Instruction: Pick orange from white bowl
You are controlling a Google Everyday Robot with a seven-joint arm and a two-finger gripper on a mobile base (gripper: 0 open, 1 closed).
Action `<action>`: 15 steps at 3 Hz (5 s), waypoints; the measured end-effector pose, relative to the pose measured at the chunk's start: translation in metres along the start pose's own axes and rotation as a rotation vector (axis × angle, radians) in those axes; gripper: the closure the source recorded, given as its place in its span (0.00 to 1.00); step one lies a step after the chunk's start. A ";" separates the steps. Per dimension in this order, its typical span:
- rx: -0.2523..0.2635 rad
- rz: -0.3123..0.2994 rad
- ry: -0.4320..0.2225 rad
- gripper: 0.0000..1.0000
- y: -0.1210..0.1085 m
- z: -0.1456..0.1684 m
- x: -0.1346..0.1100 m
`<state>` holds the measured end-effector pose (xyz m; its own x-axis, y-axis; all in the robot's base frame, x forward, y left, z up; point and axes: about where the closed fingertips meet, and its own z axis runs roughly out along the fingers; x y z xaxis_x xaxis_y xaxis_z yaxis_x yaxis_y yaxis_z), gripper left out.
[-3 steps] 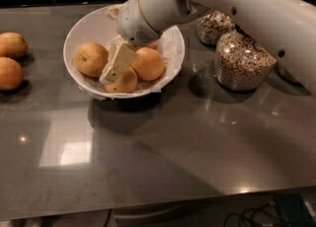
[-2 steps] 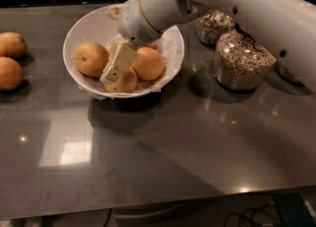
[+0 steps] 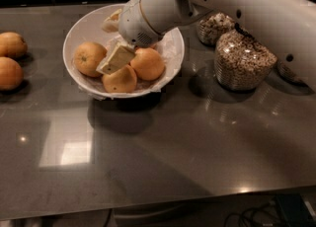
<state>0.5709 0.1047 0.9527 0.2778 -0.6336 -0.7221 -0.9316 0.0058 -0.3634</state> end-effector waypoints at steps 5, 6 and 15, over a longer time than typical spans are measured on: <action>-0.094 -0.078 0.055 0.29 -0.012 0.052 -0.004; -0.118 -0.068 0.066 0.30 -0.007 0.059 -0.001; -0.150 -0.020 0.040 1.00 -0.008 0.075 0.016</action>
Offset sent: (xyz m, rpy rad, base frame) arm 0.0284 0.0088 0.0026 -0.0856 -0.0865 0.0180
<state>0.6006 0.1522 0.9002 0.2899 -0.6625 -0.6906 -0.9514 -0.1211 -0.2832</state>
